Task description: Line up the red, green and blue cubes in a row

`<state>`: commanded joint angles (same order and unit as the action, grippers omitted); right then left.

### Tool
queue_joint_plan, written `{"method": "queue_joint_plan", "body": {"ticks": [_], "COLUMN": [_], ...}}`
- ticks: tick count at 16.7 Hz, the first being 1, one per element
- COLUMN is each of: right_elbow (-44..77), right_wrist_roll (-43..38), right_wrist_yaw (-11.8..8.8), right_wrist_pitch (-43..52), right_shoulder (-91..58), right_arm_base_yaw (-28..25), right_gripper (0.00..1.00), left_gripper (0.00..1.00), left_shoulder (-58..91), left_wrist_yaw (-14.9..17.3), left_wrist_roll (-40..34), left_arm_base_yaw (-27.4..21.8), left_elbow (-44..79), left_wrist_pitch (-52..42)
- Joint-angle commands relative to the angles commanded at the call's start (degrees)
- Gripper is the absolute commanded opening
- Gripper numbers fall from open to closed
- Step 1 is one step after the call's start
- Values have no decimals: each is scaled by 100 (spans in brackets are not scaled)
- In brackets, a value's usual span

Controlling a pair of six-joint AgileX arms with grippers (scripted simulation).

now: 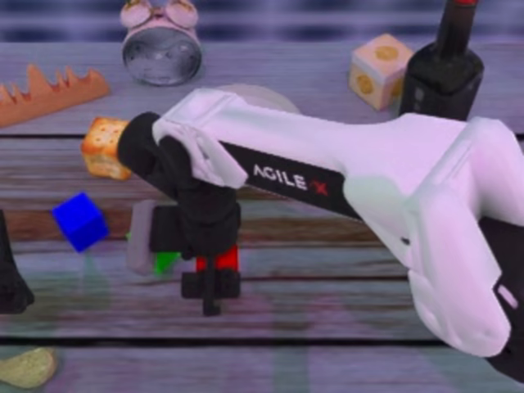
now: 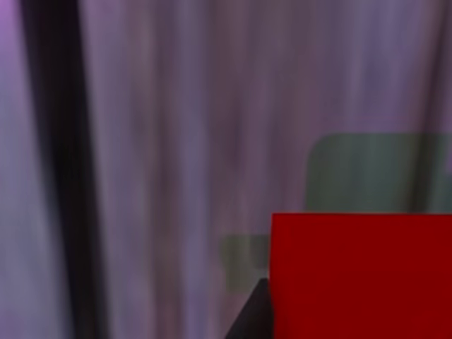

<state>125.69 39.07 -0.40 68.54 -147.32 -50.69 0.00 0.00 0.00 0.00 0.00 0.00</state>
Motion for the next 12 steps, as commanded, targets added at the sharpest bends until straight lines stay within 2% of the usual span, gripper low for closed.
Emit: {"method": "queue_joint_plan", "body": {"ticks": [7,12], "right_elbow": [0,0], "right_wrist_roll": [0,0], "right_wrist_yaw": [0,0], "right_wrist_pitch": [0,0], "right_shoulder": [0,0], "right_arm_base_yaw": [0,0], "right_gripper": [98,100], "left_gripper": [100,100], "left_shoulder": [0,0], "left_wrist_yaw": [0,0], "left_wrist_roll": [0,0], "left_arm_base_yaw": [0,0], "left_elbow": [0,0], "left_wrist_pitch": [0,0]}}
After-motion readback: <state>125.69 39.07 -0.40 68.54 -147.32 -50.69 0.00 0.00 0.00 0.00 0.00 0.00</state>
